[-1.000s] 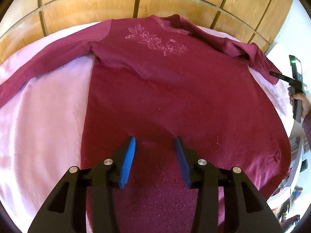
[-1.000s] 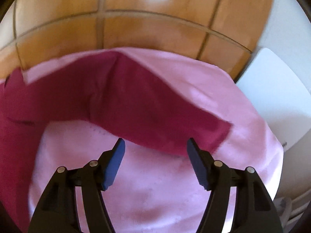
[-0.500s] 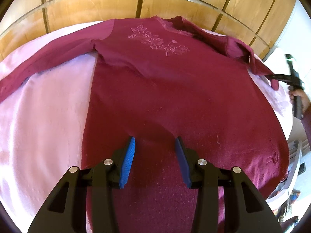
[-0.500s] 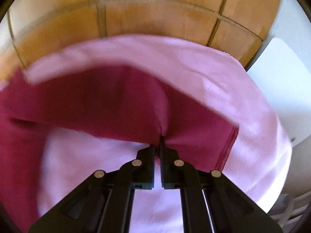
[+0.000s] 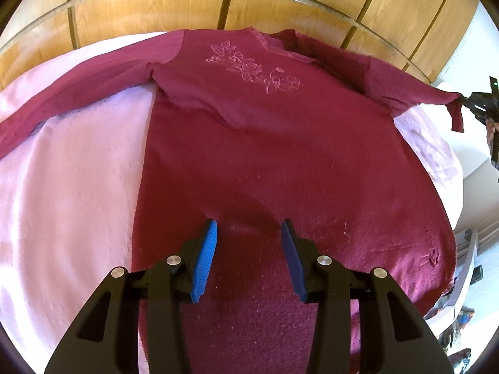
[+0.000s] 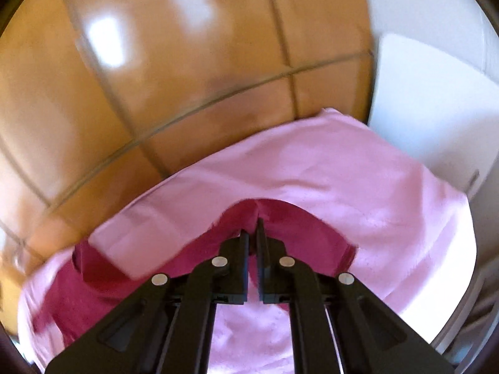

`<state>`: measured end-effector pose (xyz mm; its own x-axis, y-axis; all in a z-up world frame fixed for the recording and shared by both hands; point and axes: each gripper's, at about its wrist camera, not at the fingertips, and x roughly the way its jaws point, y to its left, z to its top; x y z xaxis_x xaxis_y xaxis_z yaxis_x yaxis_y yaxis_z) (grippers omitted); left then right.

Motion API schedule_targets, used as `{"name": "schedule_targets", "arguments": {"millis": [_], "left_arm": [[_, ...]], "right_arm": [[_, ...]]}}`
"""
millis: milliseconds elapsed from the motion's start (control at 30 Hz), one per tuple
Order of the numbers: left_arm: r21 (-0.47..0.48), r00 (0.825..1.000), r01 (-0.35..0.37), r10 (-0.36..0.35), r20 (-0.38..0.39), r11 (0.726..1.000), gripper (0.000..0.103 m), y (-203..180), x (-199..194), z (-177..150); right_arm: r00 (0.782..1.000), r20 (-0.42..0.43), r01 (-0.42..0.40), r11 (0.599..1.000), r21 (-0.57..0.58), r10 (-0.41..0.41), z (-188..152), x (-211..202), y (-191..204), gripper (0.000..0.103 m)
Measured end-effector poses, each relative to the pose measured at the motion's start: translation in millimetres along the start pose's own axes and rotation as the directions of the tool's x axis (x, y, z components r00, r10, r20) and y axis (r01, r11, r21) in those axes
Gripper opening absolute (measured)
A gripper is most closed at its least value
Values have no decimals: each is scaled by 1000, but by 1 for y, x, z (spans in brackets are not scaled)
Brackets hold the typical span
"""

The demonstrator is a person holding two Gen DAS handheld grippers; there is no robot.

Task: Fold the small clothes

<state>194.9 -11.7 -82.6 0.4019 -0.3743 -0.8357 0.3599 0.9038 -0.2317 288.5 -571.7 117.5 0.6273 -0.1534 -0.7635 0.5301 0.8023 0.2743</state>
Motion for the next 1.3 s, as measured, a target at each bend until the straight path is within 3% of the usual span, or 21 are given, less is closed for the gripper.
{"name": "schedule_targets", "arguments": {"millis": [233,467,500,600,633,667,700,833,900,967,1067,1133,1200,1267,1300], "left_arm": [[-13,1000,22,-22,-10,1000,42,6,-2,14],[-26,1000,25,-26,-12,999,42,4,1,21],[-32,1000,25,-25,-6,999,42,4,-1,20],[-48,1000,1,-1,14,999,42,10,-11,18],[-59,1000,-8,9,21,998,46,15,-16,17],[-69,999,-20,22,29,997,54,19,-19,17],[-88,998,-38,42,50,995,56,27,-26,15],[-209,995,-41,59,84,977,56,66,-47,5],[-249,994,-44,67,85,967,62,81,-53,-3],[-281,997,10,13,80,960,67,92,-55,-14],[-294,996,78,-63,59,952,67,95,-51,-27],[-274,997,76,-69,36,959,67,92,-44,-38],[-267,996,91,-81,45,959,62,90,-42,-46],[-255,990,137,-128,52,957,40,86,-42,-50],[-240,984,179,-172,49,954,34,82,-42,-51]], "right_arm": [[997,-13,74,997,-4,-74,0,-11,-6,3],[971,-100,227,968,105,-217,39,81,-20,5],[962,-100,265,959,99,-255,42,93,-19,12],[957,-28,289,948,135,-288,40,99,-18,76],[954,9,296,947,124,-299,34,94,-15,78],[958,8,284,953,109,-286,28,92,-12,77],[969,-14,247,965,82,-247,17,89,-7,78],[994,-99,43,995,-93,-52,-46,69,25,78],[975,-204,-123,974,-189,83,-98,56,50,77],[930,-324,-263,932,-248,176,-151,46,73,77],[866,-451,-374,879,-297,217,-216,34,96,75],[838,-502,-409,855,-319,214,-251,27,106,69],[828,-528,-407,848,-339,187,-280,22,109,65],[852,-499,-377,849,-369,161,-294,13,109,61],[854,-492,-377,853,-361,169,-296,10,108,53]]}}
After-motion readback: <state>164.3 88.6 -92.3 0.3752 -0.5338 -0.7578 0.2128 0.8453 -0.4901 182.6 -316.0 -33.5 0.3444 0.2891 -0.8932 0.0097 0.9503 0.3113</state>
